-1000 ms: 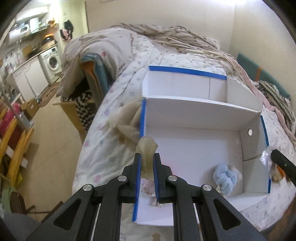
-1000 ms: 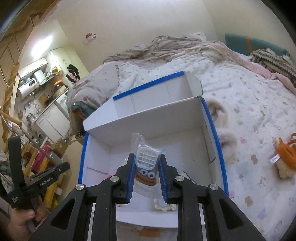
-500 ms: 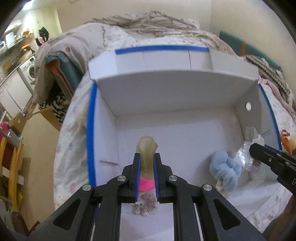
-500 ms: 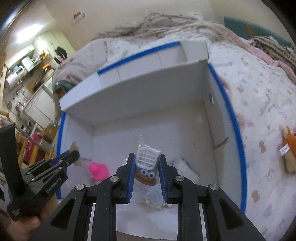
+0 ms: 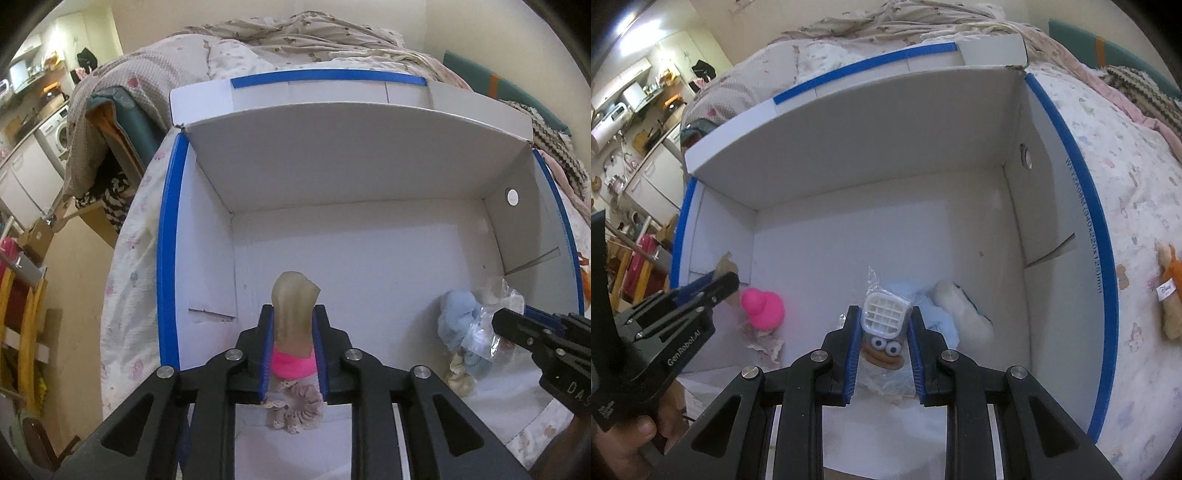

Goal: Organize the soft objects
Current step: 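Carry the packet and beige piece over the box interior with both tools, then open both tools to drop the packet and beige piece into the box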

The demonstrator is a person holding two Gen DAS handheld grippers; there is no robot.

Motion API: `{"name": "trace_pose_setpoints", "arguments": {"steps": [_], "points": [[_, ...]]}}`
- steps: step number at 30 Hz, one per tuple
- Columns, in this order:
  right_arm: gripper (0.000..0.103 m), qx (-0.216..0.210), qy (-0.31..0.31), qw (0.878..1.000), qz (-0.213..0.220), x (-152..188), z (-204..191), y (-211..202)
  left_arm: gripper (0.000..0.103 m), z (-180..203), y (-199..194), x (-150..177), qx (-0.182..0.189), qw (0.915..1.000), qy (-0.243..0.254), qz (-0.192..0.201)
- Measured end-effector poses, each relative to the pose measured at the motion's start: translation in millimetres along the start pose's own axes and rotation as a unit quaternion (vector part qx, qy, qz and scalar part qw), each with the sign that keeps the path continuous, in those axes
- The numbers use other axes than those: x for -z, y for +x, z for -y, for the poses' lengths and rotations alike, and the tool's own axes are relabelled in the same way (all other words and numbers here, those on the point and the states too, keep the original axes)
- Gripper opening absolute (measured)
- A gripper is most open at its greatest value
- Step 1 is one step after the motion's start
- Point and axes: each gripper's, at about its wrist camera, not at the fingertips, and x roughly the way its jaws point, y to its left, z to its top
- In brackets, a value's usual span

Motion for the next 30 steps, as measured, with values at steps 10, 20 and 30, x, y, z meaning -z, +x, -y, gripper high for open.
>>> {"name": "trace_pose_setpoints", "arguments": {"steps": [10, 20, 30], "points": [[0.026, 0.008, 0.006, 1.0, -0.008, -1.0, 2.1, 4.3, 0.03, -6.4, -3.2, 0.7, 0.007, 1.0, -0.006, -0.002], [0.026, -0.012, 0.01, 1.0, 0.009, -0.8, 3.5, -1.5, 0.058, -0.2, -19.1, 0.6, 0.009, 0.9995, 0.008, 0.028], [0.082, -0.022, -0.006, 0.997, 0.071, -5.9, -7.9, -24.5, 0.059, 10.1, -25.5, 1.9, -0.006, 0.9981, 0.04, 0.047]]}}
